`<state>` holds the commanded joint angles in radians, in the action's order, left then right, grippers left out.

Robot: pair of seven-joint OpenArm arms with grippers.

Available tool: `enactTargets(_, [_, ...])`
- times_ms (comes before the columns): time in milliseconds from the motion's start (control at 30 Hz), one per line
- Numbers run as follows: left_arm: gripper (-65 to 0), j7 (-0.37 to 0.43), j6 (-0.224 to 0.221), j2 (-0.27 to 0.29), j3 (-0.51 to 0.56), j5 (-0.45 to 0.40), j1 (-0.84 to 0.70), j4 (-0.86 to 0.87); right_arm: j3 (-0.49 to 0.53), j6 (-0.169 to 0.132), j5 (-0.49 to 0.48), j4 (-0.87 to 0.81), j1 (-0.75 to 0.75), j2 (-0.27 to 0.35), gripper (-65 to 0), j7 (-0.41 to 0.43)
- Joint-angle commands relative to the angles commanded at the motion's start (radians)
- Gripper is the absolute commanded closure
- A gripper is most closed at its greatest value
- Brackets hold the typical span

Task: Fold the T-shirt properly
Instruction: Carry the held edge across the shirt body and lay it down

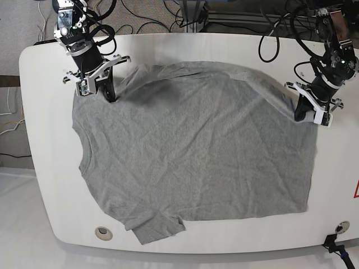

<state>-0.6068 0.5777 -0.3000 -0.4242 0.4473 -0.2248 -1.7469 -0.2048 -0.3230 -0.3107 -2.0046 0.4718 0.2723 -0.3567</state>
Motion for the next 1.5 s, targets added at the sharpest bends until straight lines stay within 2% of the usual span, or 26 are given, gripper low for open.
enactTargets(100, [0.0, 0.000, -0.002, -0.002, -0.002, 0.000, 0.026, 0.011, 0.000, 0.000, 0.000, 0.006, -0.058, 0.000, 0.0, -0.051])
enactTargets(167, [0.0, 0.000, -0.032, -0.003, -0.002, 0.000, 0.044, 0.021, 0.000, -0.009, 0.000, 0.012, -0.087, 0.000, 0.0, -0.060])
enactTargets(233, [0.0, 0.000, -0.078, -0.003, -0.002, 0.000, 0.063, 0.031, 0.000, -0.034, 0.000, 0.018, -0.117, 0.008, 0.0, -0.060])
enactTargets(333, [0.0, 0.000, -0.104, -0.005, 0.000, 0.000, 0.097, 0.049, 0.002, -0.040, 0.000, 0.054, -0.157, 0.020, 0.0, -0.060])
enactTargets(433, [0.0, 0.000, -0.104, -0.005, 0.000, -0.008, 0.140, 0.092, 0.002, -0.055, 0.002, 0.110, -0.204, 0.020, 0.0, -0.060])
enactTargets(500, [0.0, 0.000, -0.104, -0.002, 0.002, -0.064, 0.170, 0.120, 0.002, -0.068, 0.002, 0.147, -0.235, 0.034, 0.0, -0.060])
enactTargets(600, [0.0, 0.000, -0.100, 0.006, 0.003, -0.132, 0.212, 0.169, 0.002, -0.069, 0.002, 0.195, -0.279, 0.043, 0.0, -0.058])
enactTargets(800, [0.0, 0.000, -0.100, 0.014, 0.017, -0.141, 0.249, 0.227, 0.002, -0.120, 0.002, 0.301, -0.376, 0.046, 0.0, -0.058])
enactTargets(1133, [0.0, 0.002, -0.100, 0.009, 0.051, -0.141, 0.354, 0.341, 0.005, -0.173, 0.002, 0.440, -0.506, 0.046, 0.0, -0.058])
enactTargets(1300, [0.0, 0.005, -0.100, 0.009, 0.051, -0.141, 0.388, 0.344, 0.006, -0.176, 0.002, 0.486, -0.566, 0.046, 0.0, -0.058])
enactTargets(1367, [0.0, 0.041, -0.100, 0.008, 0.052, -0.141, 0.394, 0.374, 0.008, -0.176, 0.002, 0.494, -0.588, 0.046, 0.0, -0.058])
enactTargets(1433, [0.0, 0.081, -0.100, -0.012, 0.064, -0.141, 0.411, 0.420, 0.008, -0.176, 0.002, 0.514, -0.601, 0.046, 0.0, -0.058])
enactTargets(1500, [0.0, 0.084, -0.100, -0.040, 0.118, -0.141, 0.437, 0.470, 0.026, -0.176, 0.002, 0.548, -0.632, 0.046, 0.0, -0.058])
